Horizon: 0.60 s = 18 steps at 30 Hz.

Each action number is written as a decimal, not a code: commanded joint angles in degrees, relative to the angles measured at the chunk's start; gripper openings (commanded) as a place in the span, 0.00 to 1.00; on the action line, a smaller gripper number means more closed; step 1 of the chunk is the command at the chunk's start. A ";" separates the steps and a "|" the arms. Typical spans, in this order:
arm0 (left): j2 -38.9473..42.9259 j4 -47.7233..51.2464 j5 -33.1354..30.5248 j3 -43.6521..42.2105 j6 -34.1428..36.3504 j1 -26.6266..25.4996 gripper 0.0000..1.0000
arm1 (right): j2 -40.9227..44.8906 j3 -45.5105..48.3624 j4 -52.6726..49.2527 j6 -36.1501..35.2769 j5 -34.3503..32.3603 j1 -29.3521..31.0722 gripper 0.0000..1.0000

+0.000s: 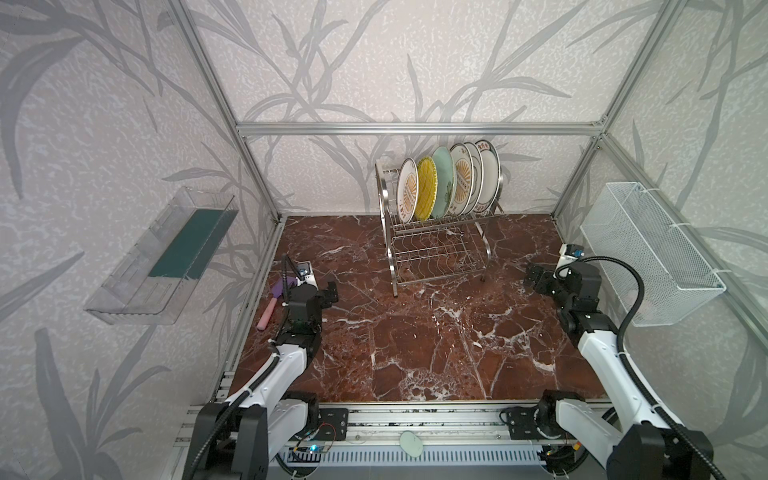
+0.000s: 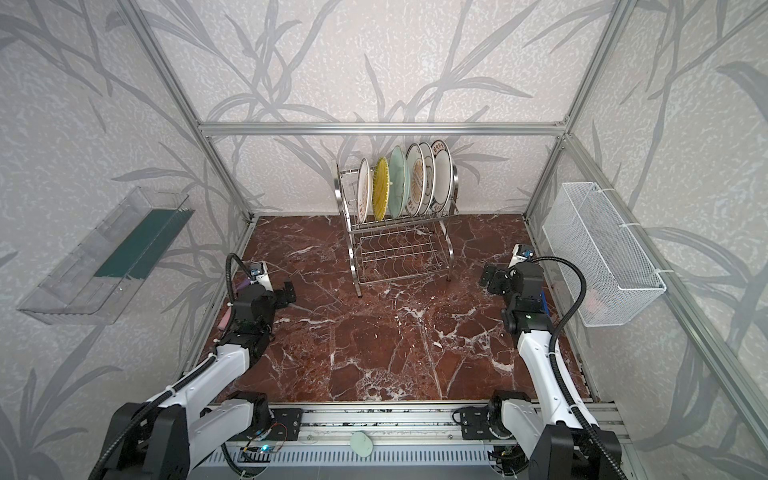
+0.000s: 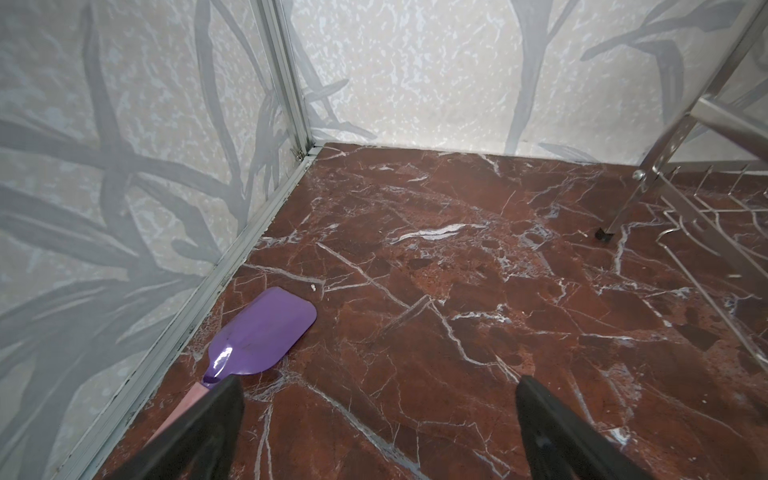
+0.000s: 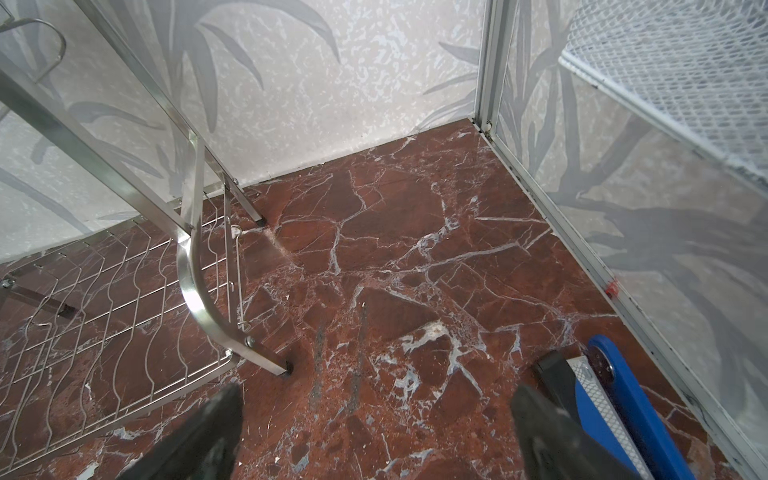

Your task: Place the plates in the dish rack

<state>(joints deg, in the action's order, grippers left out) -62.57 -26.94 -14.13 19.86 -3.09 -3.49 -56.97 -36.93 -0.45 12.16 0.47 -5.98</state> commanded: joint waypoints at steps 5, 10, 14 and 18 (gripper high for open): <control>-12.42 -20.01 8.49 -1.63 2.58 3.63 0.99 | -0.06 1.48 2.06 -1.85 -0.73 -0.35 0.99; -19.23 -25.91 16.36 -1.31 0.93 6.98 0.99 | -0.15 2.08 2.84 -2.63 -1.06 -0.27 0.99; -25.84 -34.16 21.84 -2.37 0.09 9.29 0.99 | -0.66 2.79 4.28 -3.22 -1.51 -0.35 0.99; -26.02 -31.37 23.35 -1.46 -1.41 10.95 0.99 | -1.18 4.21 7.08 -3.53 -0.69 -0.30 0.99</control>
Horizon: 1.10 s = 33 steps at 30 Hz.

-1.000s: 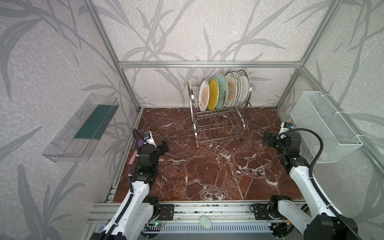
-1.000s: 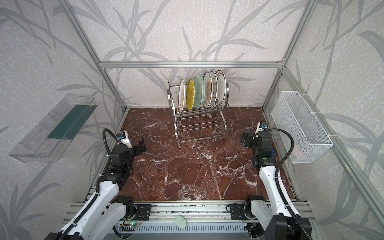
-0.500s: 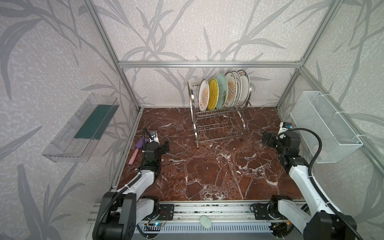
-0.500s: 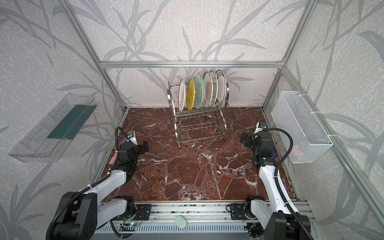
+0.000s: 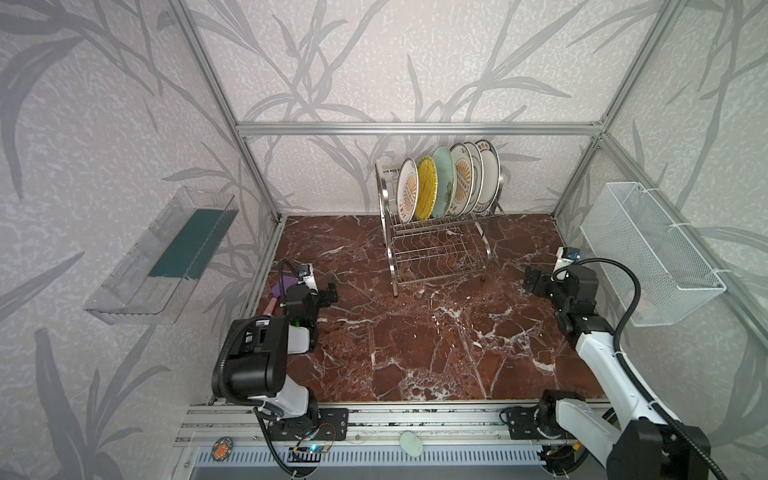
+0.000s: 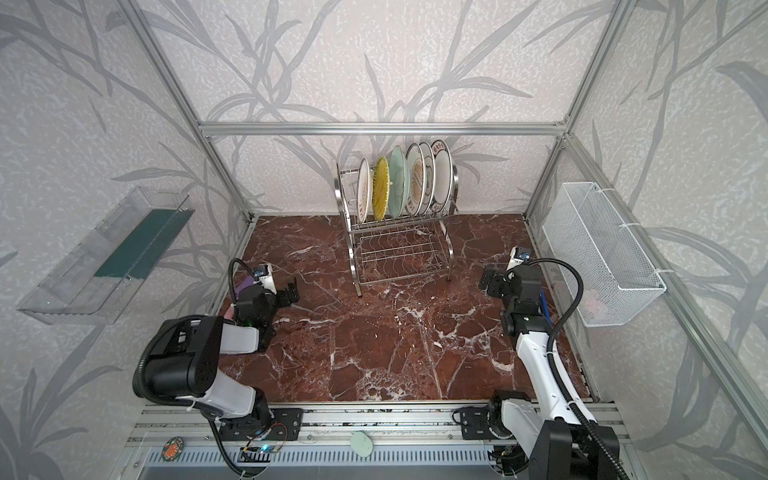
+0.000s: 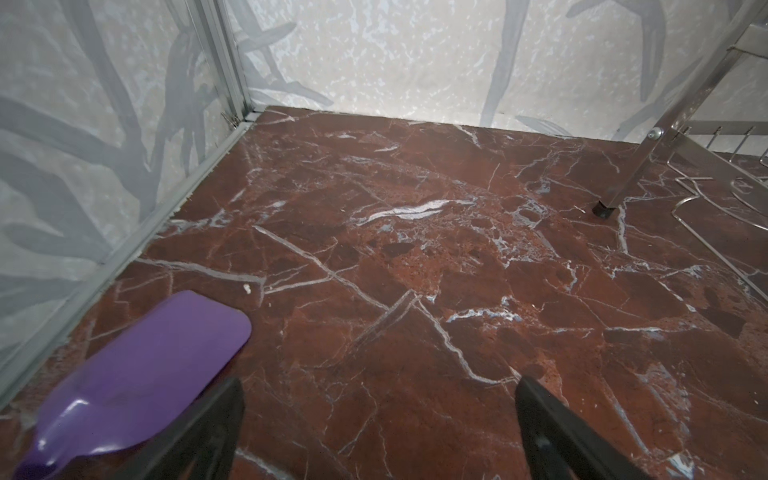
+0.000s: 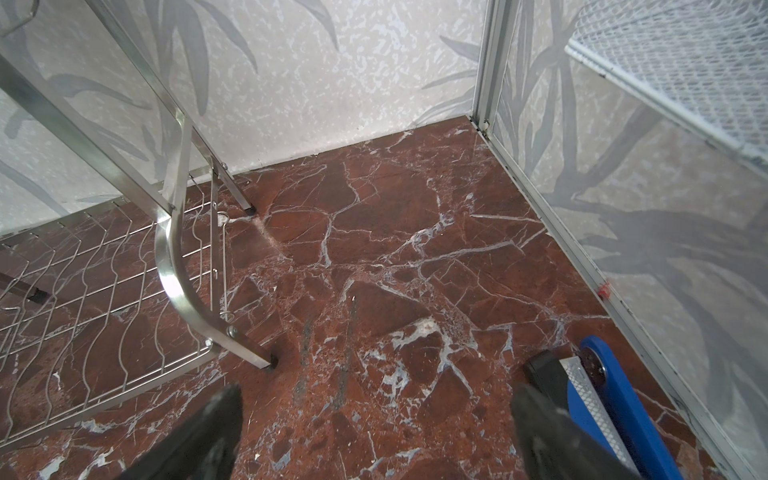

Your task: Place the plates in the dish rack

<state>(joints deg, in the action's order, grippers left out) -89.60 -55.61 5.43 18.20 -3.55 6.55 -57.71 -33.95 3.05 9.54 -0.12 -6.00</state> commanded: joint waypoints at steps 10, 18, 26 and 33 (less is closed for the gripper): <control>-0.48 -2.85 5.19 1.52 0.17 0.91 0.99 | -2.76 8.42 19.50 -2.40 3.68 -0.24 0.99; -0.40 -2.94 5.13 1.42 0.21 0.82 0.99 | -9.47 13.56 35.03 -4.41 7.51 0.49 0.99; -0.44 -2.75 5.07 1.43 0.21 0.81 0.99 | -17.52 16.15 47.12 -5.00 9.08 1.26 0.99; -0.40 -2.79 5.09 1.46 0.21 0.77 0.99 | -26.96 17.81 58.09 -5.14 11.73 1.41 0.99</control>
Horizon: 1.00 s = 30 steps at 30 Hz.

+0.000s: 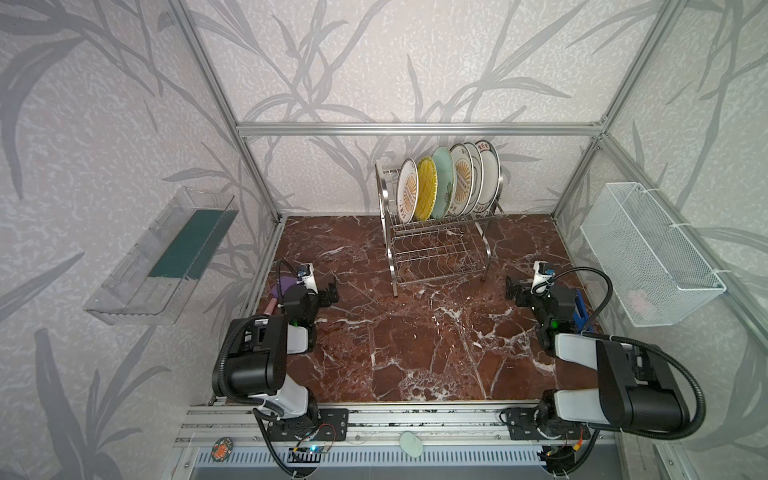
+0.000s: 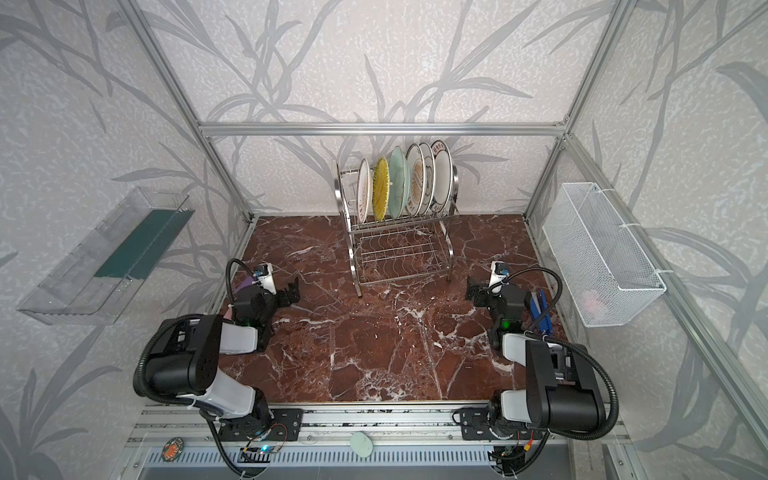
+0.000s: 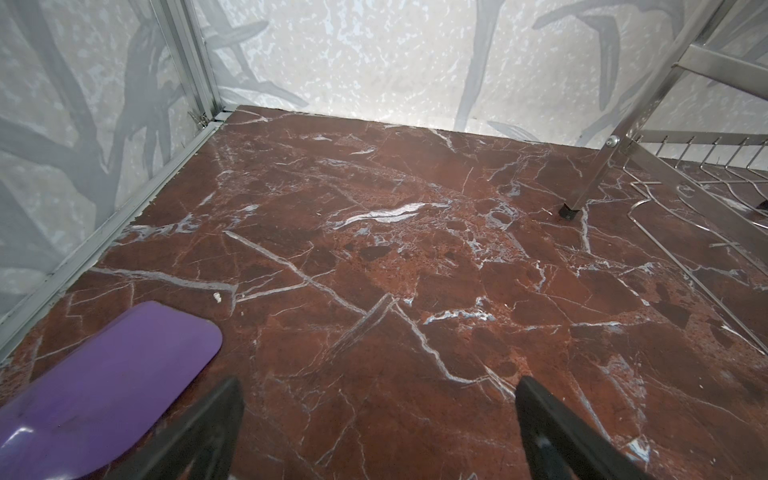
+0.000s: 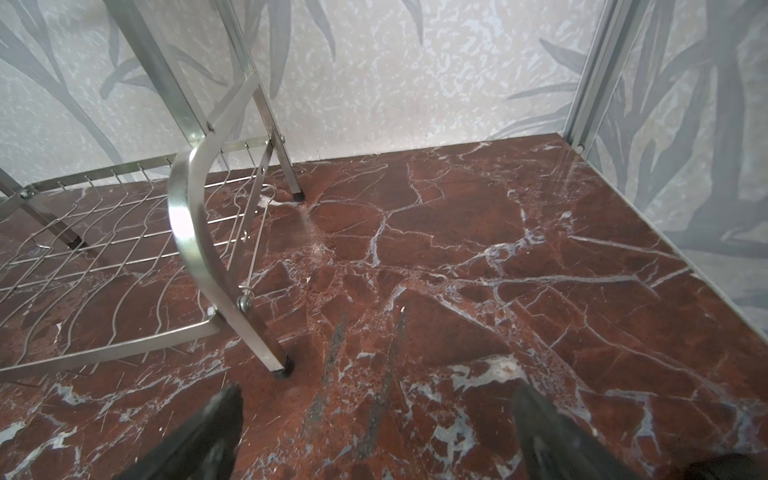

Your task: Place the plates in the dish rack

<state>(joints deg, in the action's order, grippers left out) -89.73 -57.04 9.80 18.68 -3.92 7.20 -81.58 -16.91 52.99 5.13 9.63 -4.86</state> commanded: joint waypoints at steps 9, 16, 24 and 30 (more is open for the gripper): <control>-0.27 -1.32 0.69 1.02 0.58 0.13 0.99 | -7.64 -0.12 8.60 -7.72 -2.79 6.88 0.99; -0.27 -1.33 0.66 1.04 0.62 0.18 0.99 | -9.30 -1.96 7.86 -5.84 -11.50 8.22 0.99; -0.27 -1.33 0.63 1.02 0.67 0.12 0.99 | -9.84 1.48 15.08 -6.66 -10.07 8.25 0.99; -0.27 -1.30 0.64 1.01 0.67 0.13 0.99 | -9.48 -1.87 8.24 -7.43 -7.71 8.20 0.99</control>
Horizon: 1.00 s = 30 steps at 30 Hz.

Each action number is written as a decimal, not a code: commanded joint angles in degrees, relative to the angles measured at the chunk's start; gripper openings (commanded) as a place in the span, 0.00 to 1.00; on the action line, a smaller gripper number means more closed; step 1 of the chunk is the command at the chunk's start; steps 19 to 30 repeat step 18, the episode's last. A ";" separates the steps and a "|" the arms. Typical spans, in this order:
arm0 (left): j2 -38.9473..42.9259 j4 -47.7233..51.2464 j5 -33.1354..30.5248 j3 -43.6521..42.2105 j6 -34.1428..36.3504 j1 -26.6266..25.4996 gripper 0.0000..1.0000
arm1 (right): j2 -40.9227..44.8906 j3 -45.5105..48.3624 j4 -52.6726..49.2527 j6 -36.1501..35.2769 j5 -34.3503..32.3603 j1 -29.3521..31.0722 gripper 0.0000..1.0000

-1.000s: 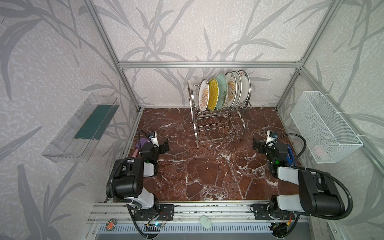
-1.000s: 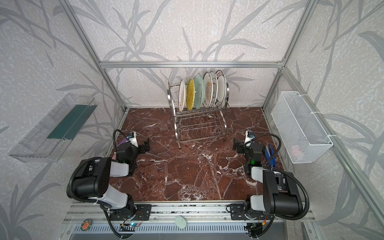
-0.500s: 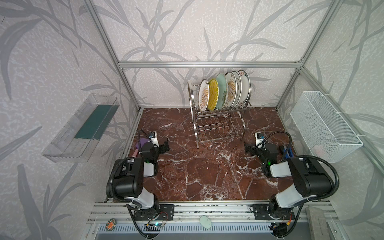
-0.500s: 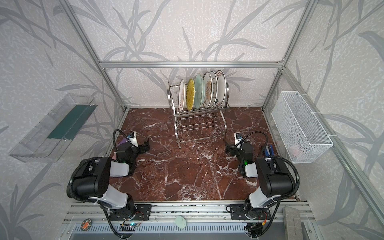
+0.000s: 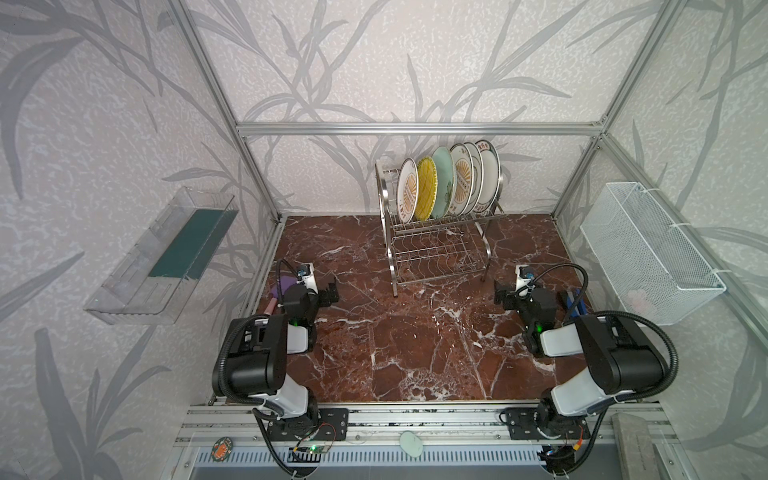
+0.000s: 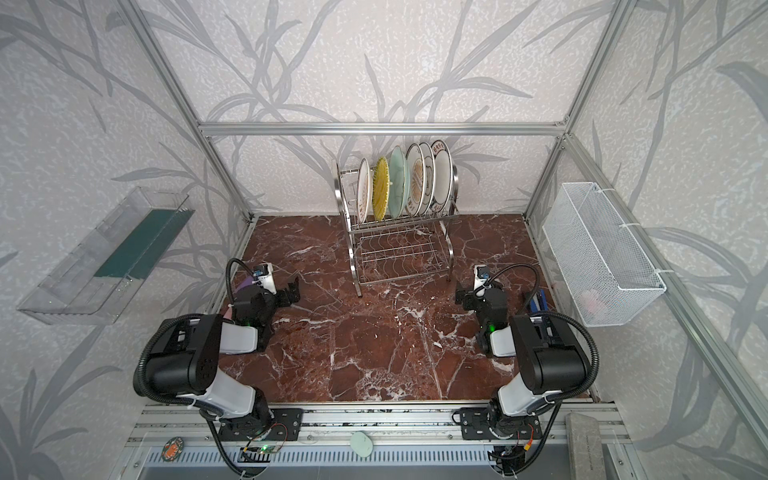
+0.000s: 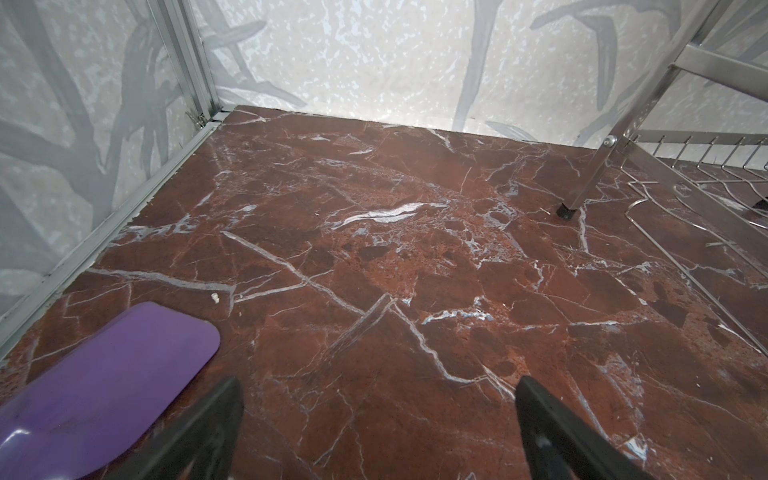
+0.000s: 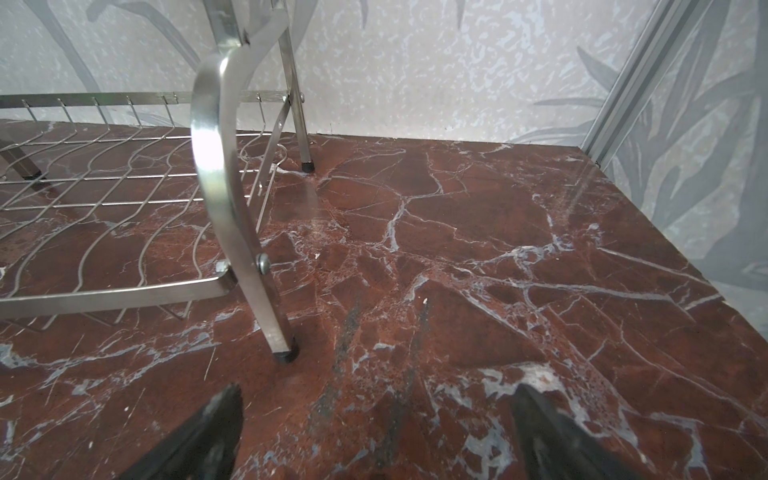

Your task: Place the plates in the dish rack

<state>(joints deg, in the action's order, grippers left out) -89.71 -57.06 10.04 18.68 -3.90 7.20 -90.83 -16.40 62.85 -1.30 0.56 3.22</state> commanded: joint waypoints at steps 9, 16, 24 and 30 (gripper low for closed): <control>-0.22 -0.26 -0.01 1.51 0.91 -0.09 0.99 | 0.06 -5.24 -7.11 -2.34 4.11 0.29 0.99; -0.19 0.18 -0.29 1.75 1.00 -0.26 0.99 | 0.04 -5.21 -7.18 -2.38 4.12 0.29 0.99; -0.20 0.19 -0.34 1.74 1.00 -0.30 0.99 | 0.04 -5.22 -7.21 -2.34 4.10 0.29 0.99; -0.20 0.19 -0.34 1.74 1.00 -0.30 0.99 | 0.04 -5.22 -7.21 -2.34 4.10 0.29 0.99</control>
